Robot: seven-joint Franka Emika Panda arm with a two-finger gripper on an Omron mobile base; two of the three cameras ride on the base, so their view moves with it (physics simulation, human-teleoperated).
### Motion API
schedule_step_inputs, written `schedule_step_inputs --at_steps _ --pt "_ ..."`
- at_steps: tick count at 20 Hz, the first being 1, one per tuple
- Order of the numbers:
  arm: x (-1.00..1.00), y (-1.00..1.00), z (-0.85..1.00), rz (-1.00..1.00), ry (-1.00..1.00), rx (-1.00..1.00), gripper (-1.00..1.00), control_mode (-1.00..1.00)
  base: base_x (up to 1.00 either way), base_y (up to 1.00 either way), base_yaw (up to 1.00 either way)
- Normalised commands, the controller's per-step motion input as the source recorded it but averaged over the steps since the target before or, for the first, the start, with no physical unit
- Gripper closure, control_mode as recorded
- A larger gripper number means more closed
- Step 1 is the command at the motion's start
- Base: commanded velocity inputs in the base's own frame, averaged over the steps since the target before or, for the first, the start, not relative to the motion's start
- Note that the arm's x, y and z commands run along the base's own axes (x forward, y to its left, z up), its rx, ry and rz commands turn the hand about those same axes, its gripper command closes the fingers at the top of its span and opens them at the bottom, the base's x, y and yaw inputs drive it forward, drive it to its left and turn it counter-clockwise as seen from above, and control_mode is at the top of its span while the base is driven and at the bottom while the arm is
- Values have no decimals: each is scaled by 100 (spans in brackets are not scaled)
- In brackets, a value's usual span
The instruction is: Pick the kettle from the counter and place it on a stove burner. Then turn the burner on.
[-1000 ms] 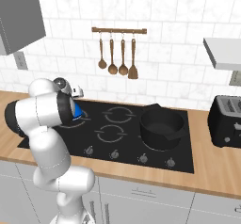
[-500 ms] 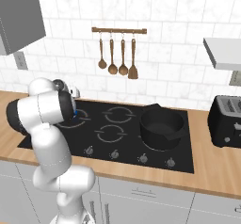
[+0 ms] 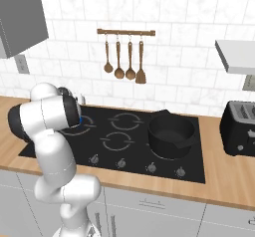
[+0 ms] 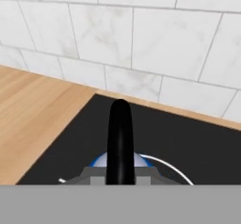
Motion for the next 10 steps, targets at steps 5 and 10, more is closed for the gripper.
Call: schedule_step_inputs --at_steps 5,10 --pt "0 -5 0 -1 -1 0 100 -100 0 0 0" --pt "0 -2 1 0 -4 0 100 -100 0 0 0"
